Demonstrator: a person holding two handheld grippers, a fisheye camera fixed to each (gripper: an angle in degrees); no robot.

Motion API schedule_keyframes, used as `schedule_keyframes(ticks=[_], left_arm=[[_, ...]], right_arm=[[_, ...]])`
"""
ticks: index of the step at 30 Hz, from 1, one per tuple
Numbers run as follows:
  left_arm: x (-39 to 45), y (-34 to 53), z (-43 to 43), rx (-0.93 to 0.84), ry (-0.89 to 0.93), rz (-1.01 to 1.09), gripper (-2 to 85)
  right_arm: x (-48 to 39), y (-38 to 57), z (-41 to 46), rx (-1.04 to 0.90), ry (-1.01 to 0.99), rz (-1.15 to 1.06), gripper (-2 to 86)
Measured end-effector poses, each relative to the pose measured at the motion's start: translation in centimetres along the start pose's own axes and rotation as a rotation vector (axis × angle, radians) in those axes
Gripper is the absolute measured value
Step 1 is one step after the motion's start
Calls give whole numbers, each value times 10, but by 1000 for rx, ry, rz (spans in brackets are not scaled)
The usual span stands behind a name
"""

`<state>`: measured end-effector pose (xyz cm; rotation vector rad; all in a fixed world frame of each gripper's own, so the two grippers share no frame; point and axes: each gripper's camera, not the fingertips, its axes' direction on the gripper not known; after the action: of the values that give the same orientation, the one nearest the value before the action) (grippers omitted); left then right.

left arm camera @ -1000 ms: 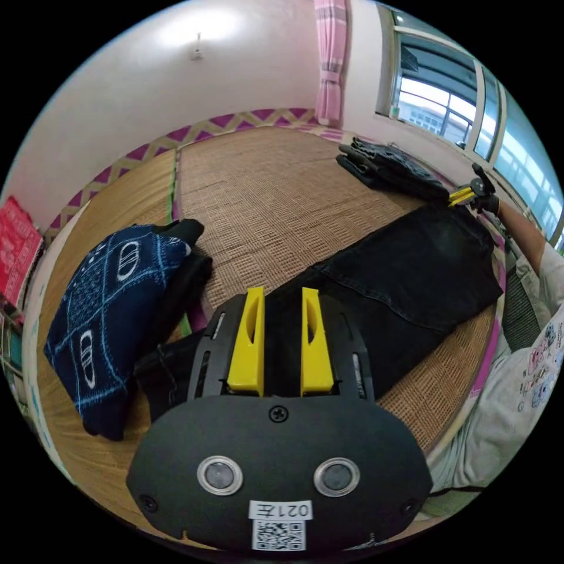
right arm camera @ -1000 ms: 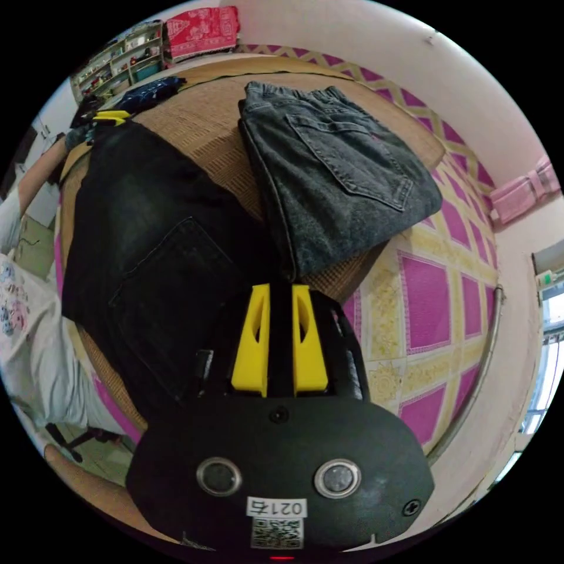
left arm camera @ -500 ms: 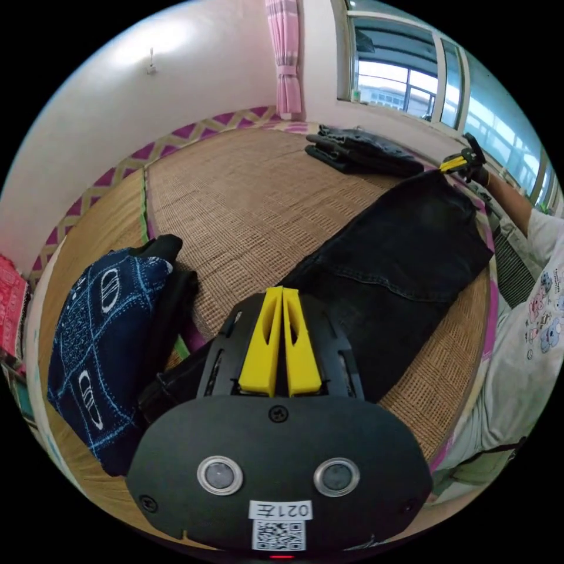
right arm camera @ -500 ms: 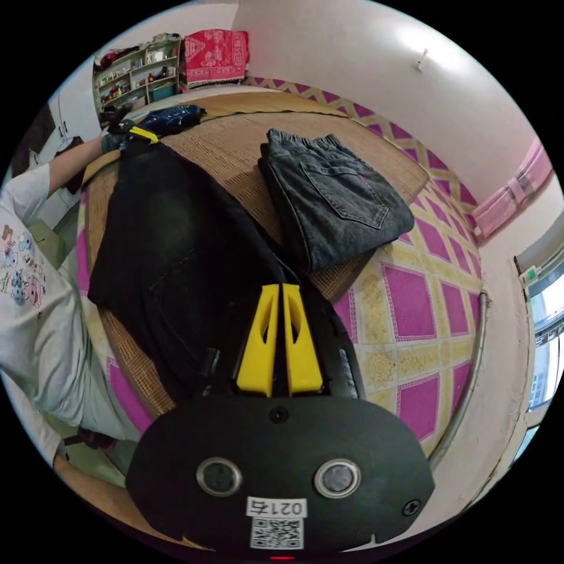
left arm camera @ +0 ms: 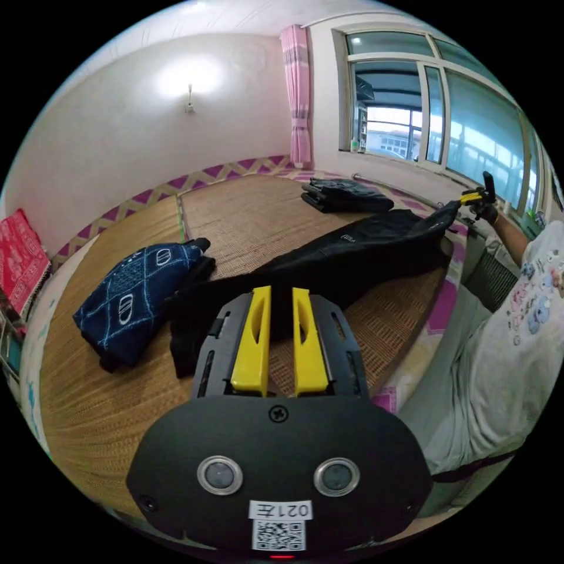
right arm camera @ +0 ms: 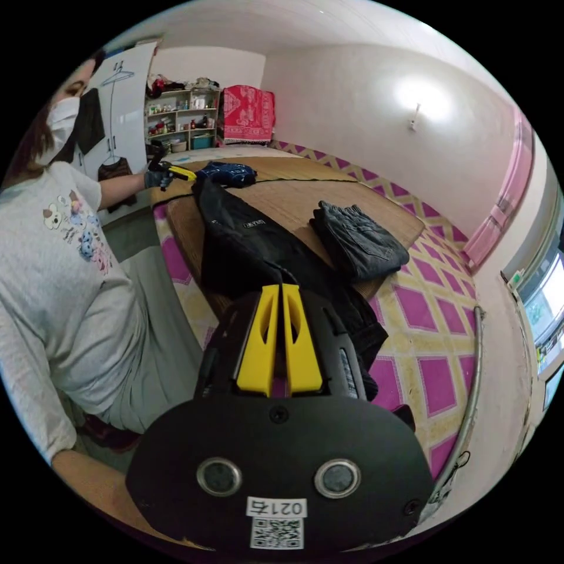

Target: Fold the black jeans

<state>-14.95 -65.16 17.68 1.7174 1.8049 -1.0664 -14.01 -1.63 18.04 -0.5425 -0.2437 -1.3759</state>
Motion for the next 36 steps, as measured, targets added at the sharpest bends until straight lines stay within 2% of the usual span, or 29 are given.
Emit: schedule_keyframes(ticks=[3,7,15,23,25,29,36], left_arm=[[7,-16,31,-62,-46,57,84],[6,-22,54,-164,-19,130,105],[14,-19,42,-177,22,240,123],[19,-9,30,-306,99,348,121],[17,-7,28,-323,66,350,108],[-1,-9,11,-244,-26,231,5],[-10,12,-80,-106,135,134,-9]], right_arm=[[14,-1,-2,19,1,44,-9],[31,-5,-1,14,-2,72,-9],[54,-8,3,-11,-11,105,-9],[72,-7,8,-19,-19,153,-9],[76,-8,8,-14,-23,163,-9],[79,-10,8,-18,-20,172,-9],[56,-4,-15,-38,-34,128,-8]])
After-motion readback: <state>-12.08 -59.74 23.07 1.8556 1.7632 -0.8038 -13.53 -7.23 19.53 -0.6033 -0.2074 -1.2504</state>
